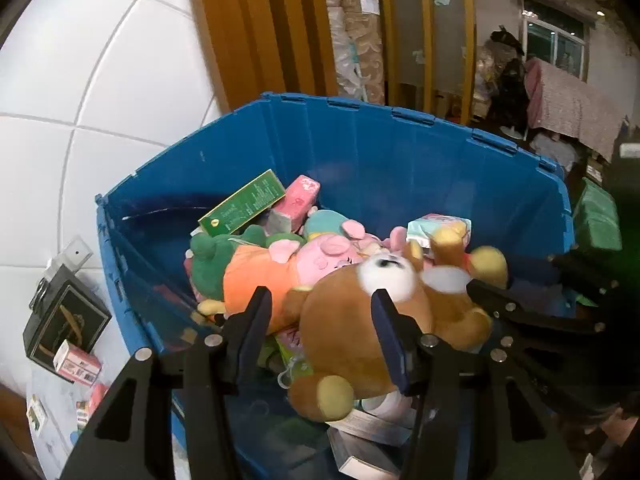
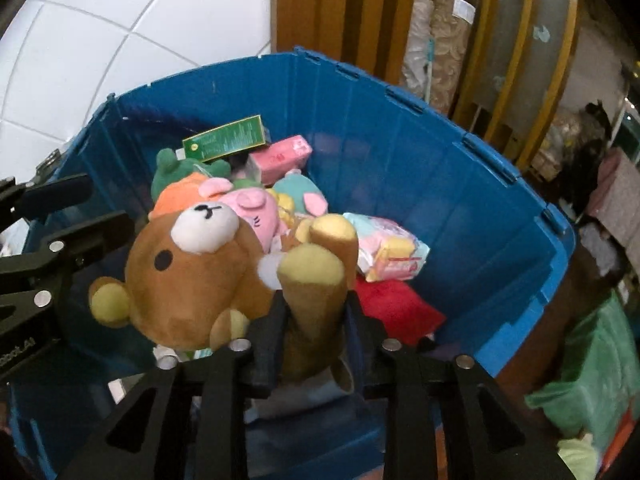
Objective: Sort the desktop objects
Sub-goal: 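Lift the bear plush with both tools and carry it over the crate, then open both tools to drop the bear plush into the crate, then move both tools back over the table toward the green frog plush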
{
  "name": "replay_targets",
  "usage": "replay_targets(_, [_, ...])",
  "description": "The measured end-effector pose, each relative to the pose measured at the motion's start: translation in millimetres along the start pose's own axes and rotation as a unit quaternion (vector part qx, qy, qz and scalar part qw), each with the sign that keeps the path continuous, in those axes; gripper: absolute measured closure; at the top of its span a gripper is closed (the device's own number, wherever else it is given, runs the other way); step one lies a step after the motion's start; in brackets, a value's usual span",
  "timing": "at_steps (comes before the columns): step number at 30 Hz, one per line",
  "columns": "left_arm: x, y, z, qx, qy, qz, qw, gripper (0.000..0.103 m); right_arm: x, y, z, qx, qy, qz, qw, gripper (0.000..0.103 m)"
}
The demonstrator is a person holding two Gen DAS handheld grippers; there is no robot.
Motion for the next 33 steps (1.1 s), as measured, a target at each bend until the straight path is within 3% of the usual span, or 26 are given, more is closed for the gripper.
replay_targets(2, [-1,3,1,-0.023,-0.005,-0.007,0.9997,0.035,-4,5,0,0.0,0.011,-0.012,1.0,0.046])
replay_targets(4, [0,8,1,-0.025,0.0,-0.012,0.9996,0.031,-10,14,1,-0.001,0.02,-0.025,0.999,0.018])
replay_targets(9, [3,16,3,-0.024,0.016,-0.018,0.9994,0.03,-12,31,13,0.016,0.057,-0.048,0.997,0.003])
replay_targets(21, [17,43,18,-0.046,0.044,-0.037,0.9973,0.029,-10,51,33,-0.004,0.074,-0.058,0.996,0.0])
replay_targets(33, [67,125,103,-0.1,0.123,-0.098,0.9825,0.022,-15,95,117,-0.062,0.106,-0.116,0.986,0.0])
Point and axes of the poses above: each gripper's, at about its wrist camera, not at the fingertips, and y roughly against the way its jaws point, z to its left, x to its underside, the point moved 1 cm from there along -y, roughly the way its jaws point, and after that the axes turned 7 degrees about -z, right-handed, at the moved point
